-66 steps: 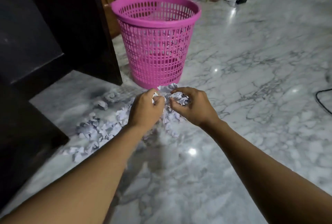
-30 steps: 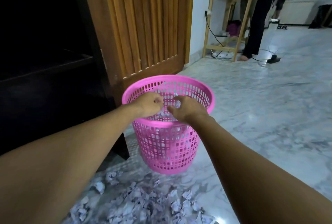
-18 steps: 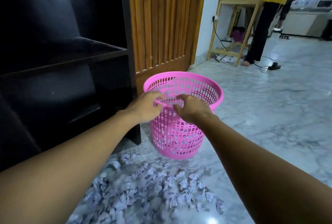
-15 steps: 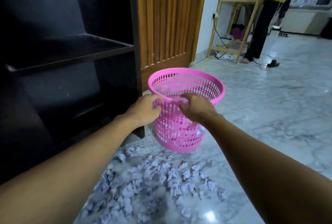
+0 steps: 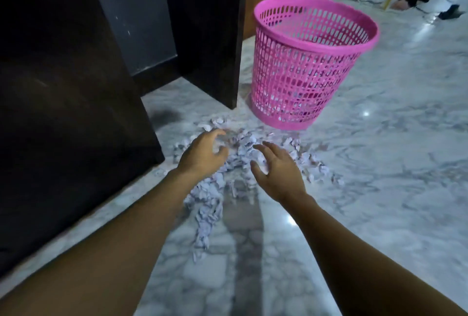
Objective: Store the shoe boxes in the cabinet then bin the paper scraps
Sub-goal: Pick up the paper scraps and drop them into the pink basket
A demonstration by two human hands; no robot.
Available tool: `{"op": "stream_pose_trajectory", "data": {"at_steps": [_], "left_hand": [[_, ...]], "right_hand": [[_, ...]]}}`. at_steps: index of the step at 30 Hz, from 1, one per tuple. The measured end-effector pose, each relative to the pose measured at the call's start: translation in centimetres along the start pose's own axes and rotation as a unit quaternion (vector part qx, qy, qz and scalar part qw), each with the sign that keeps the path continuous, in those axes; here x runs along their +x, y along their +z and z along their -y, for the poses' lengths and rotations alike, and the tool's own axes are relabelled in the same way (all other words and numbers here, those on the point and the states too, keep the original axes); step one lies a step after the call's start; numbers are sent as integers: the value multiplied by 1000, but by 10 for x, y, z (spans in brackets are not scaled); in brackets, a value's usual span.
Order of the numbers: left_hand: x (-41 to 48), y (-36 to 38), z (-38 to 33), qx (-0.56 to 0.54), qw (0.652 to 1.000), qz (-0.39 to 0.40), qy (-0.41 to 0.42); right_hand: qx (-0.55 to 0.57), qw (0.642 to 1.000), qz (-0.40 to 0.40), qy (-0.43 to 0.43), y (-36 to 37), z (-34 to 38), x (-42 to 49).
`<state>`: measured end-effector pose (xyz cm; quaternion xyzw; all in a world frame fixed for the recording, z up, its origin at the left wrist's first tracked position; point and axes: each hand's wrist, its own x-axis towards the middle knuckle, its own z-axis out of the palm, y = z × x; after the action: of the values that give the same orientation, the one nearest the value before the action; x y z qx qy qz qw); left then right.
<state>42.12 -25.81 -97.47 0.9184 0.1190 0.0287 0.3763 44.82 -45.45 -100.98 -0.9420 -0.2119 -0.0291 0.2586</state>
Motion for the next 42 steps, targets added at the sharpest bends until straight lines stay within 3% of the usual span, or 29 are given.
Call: {"op": "stream_pose_trajectory", "data": {"at_steps": [7,12,15,19,21,23,26,30,35,42], "left_hand": [[-94,55,81,107,988,-103,-47],[-145,88,113,154,985,-33,-65],[-142,103,117,161,984,-37,-70],[-113,106,120,149,983,-68,-87],[-95,101,124,144,983,-77,-82],[-77,93,126,141,984,-76,-80],[-54,80,125,115,989,-45,-84],[-32,70,122,100,991,-17,-87],[-21,71,121,137,989,5,-62],[-9,71,121,169,984,-33,-40]], "right_hand": [[-15,998,39,44,48,-23,-35],[-83,986,58,136,60,-44,-40],[-70,975,91,192,69,-56,-37],[-40,983,125,132,79,-67,-31],[-33,990,103,87,78,-74,-29],[-54,995,27,80,71,-87,-27],[-105,983,-49,145,55,-117,-26],[-72,970,-25,230,40,-161,-17],[-36,988,48,142,45,-169,-4],[28,999,31,8,66,-139,-8]]}}
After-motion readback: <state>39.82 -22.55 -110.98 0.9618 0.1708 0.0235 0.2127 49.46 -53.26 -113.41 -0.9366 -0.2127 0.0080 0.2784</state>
